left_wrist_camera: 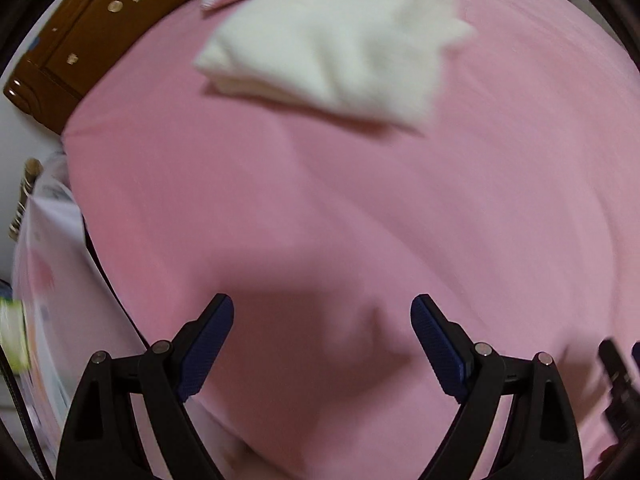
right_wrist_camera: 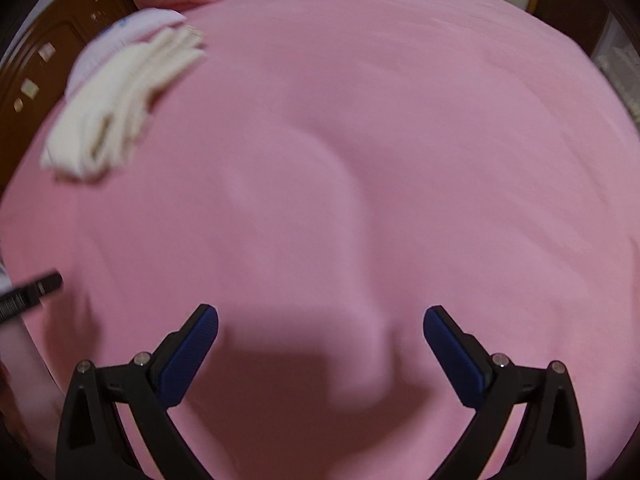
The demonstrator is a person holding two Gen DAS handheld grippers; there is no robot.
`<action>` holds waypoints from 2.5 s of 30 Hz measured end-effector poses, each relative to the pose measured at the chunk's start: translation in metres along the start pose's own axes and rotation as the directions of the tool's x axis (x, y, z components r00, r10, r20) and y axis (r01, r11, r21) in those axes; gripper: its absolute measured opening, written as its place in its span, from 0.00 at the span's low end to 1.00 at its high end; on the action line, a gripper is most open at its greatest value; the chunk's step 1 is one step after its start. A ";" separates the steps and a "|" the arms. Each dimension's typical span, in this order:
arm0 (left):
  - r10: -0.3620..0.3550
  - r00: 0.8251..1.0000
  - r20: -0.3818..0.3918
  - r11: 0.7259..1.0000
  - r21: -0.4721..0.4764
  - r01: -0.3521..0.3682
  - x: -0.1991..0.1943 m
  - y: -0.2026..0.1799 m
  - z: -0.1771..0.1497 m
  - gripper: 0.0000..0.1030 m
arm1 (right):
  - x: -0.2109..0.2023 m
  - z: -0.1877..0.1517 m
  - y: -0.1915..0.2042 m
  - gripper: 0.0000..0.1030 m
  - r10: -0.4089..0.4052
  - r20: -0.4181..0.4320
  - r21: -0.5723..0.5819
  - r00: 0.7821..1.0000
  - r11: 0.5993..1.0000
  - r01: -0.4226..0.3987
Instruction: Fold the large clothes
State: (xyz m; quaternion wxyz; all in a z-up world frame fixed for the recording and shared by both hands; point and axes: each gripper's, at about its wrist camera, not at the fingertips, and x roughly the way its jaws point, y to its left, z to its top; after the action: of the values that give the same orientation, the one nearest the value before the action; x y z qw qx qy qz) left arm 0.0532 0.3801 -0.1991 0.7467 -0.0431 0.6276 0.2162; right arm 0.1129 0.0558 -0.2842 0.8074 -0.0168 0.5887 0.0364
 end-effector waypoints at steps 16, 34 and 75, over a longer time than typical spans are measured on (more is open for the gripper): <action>-0.039 0.998 -0.052 0.927 0.371 0.055 -0.146 -0.210 -0.191 0.87 | -0.143 -0.164 -0.255 1.00 -0.113 -0.012 0.209 0.994 0.971 0.113; -0.131 0.989 0.072 0.812 0.579 0.066 -0.253 -0.291 -0.222 0.87 | -0.207 -0.222 -0.318 1.00 -0.098 -0.044 0.429 0.994 0.897 0.107; -0.367 0.917 0.154 0.820 0.519 0.241 -0.337 -0.240 -0.241 0.99 | -0.297 -0.188 -0.257 1.00 -0.104 0.170 0.357 0.980 0.933 0.037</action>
State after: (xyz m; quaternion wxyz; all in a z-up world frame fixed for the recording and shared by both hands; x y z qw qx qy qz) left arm -0.1178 -0.0087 0.0233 0.8299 0.0742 0.5486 -0.0690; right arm -0.1356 -0.2256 -0.0635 0.8496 0.1101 0.5065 -0.0974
